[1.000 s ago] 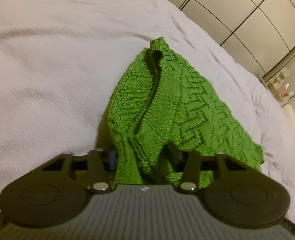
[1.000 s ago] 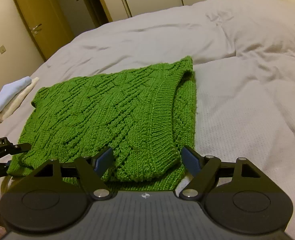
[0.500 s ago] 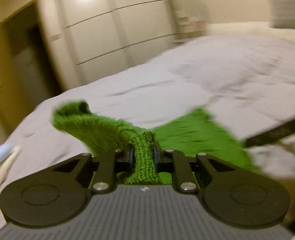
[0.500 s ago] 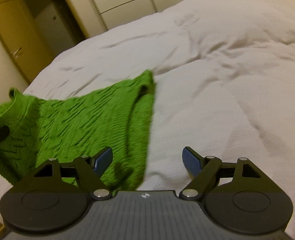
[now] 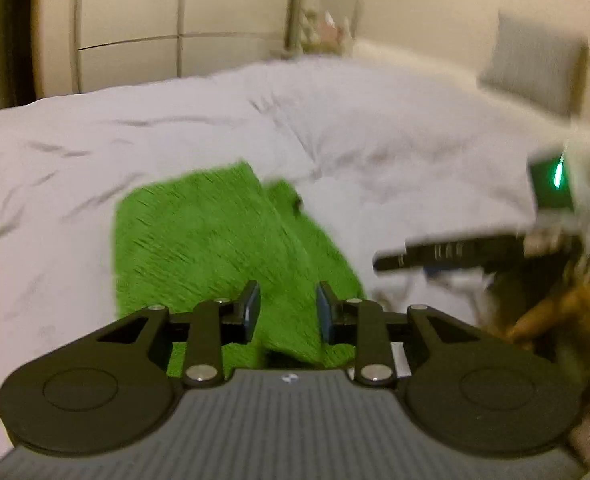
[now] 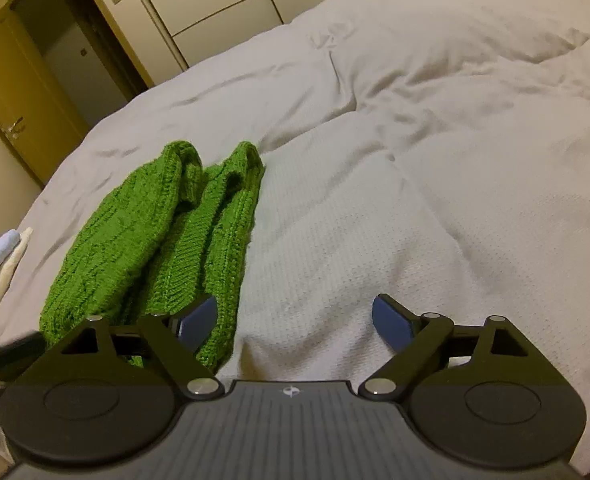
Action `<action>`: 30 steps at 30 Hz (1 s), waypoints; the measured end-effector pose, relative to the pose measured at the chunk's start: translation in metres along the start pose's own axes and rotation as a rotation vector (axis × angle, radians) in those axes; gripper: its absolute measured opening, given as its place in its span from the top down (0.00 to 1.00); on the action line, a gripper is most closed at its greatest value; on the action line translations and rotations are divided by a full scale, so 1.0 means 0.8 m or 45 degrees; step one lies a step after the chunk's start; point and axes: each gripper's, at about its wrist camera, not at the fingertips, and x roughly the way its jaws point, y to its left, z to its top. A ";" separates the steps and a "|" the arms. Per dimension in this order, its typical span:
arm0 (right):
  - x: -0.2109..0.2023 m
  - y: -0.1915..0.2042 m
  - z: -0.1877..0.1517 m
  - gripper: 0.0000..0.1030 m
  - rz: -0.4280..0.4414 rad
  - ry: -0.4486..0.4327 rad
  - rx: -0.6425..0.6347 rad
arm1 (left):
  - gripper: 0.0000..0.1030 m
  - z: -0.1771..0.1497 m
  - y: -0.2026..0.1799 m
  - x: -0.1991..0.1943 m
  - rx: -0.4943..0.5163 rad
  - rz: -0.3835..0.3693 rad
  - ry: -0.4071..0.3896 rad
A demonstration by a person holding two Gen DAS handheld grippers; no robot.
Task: Fold clothes
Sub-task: 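Grasp the vest side with the left gripper while the right gripper grasps nearby, then fold the vest side over lengthwise with both grippers and release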
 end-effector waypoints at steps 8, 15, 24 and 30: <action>-0.006 0.010 0.016 0.27 0.182 -0.024 0.037 | 0.77 -0.012 0.078 0.015 -0.225 0.188 0.144; 0.029 0.024 0.039 0.50 0.409 0.087 0.144 | 0.76 0.015 0.098 0.024 -0.186 0.156 0.094; 0.091 0.033 0.088 0.38 0.505 0.158 0.214 | 0.68 0.062 0.158 0.124 -0.104 0.059 0.257; 0.139 0.039 0.127 0.25 0.536 0.144 0.192 | 0.63 0.064 0.172 0.141 -0.113 0.028 0.246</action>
